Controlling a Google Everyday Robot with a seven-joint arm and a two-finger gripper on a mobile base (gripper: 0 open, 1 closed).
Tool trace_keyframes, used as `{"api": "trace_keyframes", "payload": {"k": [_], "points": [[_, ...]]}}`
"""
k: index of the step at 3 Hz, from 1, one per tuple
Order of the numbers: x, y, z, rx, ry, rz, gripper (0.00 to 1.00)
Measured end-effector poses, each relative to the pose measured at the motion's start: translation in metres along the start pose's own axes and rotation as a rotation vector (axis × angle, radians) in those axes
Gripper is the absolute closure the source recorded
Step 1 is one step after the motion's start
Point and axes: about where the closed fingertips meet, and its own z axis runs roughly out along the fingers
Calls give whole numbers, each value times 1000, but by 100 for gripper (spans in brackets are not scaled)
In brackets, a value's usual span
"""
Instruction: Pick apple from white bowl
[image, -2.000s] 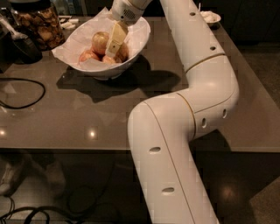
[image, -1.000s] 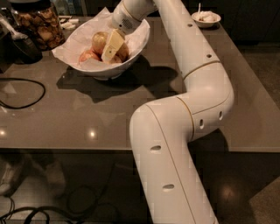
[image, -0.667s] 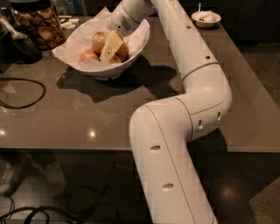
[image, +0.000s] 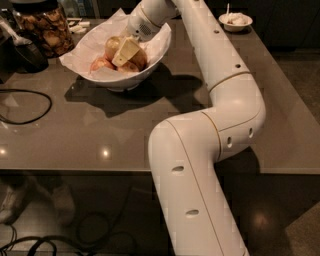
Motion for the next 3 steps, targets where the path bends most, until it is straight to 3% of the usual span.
{"api": "trace_keyframes", "payload": {"k": [2, 3], "points": [[0, 0, 0, 0, 0, 0, 88], [-2, -2, 1, 7, -2, -2, 100]]}}
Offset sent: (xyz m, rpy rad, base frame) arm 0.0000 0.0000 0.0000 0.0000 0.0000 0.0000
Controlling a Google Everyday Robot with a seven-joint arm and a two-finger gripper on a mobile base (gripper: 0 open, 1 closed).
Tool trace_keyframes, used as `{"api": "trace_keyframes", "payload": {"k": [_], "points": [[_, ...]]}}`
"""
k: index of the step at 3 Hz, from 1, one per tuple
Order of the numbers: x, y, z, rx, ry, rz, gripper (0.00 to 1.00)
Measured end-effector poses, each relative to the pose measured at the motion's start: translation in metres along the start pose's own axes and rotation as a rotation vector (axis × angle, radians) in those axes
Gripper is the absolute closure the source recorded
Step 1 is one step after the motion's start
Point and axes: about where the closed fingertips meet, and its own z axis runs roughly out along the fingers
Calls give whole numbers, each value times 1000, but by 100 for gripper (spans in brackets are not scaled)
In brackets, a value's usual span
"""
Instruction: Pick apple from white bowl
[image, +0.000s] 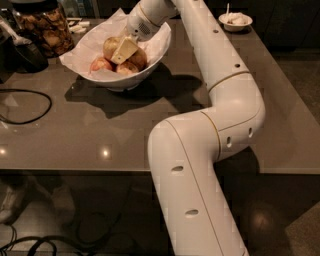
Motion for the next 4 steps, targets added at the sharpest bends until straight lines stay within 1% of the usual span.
{"api": "trace_keyframes", "payload": {"k": [1, 2, 3, 4], "points": [[-8, -3, -8, 21, -25, -6, 100], [-14, -3, -14, 31, -44, -9, 100], [-19, -1, -23, 32, -86, -11, 100], [-27, 5, -42, 34, -162, -35, 100]]}}
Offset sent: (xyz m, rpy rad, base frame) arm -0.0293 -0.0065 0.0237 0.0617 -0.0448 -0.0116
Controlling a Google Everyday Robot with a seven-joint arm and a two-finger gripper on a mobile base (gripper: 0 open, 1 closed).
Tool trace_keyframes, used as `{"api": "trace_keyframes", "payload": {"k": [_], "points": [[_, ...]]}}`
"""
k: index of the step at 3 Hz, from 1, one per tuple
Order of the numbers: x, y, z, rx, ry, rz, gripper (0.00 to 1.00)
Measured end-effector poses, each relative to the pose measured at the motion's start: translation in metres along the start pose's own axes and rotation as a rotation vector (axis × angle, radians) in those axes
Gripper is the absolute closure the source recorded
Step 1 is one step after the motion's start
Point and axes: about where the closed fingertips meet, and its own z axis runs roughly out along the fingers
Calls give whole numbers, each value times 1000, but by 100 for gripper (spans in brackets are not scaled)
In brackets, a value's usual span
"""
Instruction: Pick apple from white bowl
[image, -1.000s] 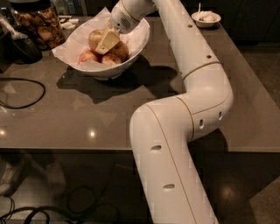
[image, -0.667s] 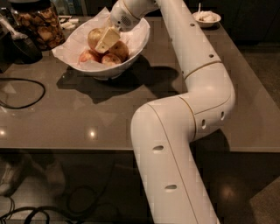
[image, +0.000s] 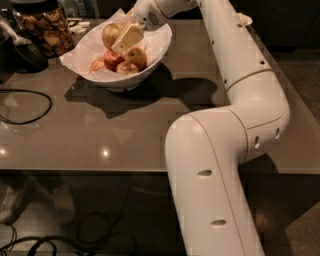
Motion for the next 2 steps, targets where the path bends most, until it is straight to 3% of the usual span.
{"api": "trace_keyframes", "payload": {"k": [1, 2], "points": [[-17, 14, -25, 22, -64, -34, 100], [-53, 32, -76, 130, -141, -94, 100]]}}
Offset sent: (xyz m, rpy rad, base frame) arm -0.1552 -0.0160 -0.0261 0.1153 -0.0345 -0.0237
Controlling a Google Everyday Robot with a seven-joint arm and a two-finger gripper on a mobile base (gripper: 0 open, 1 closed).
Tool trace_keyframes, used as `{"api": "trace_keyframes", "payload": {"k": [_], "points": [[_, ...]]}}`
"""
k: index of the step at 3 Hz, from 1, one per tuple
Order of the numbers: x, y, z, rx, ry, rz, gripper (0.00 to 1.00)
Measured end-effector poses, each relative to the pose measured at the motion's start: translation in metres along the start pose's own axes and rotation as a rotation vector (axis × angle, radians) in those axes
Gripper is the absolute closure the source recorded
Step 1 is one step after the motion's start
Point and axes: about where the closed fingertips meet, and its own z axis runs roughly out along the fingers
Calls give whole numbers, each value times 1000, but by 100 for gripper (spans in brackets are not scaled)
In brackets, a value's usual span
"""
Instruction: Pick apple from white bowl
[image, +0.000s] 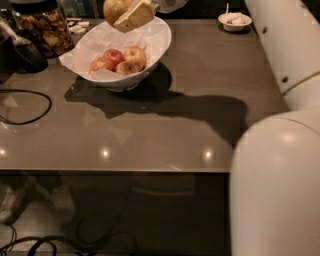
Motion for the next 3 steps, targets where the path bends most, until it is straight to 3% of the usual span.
{"api": "trace_keyframes", "payload": {"k": [1, 2, 3], "points": [[-38, 21, -47, 117, -57, -27, 100], [-40, 62, -54, 121, -75, 37, 100], [-2, 112, -16, 34, -51, 176, 100]]}}
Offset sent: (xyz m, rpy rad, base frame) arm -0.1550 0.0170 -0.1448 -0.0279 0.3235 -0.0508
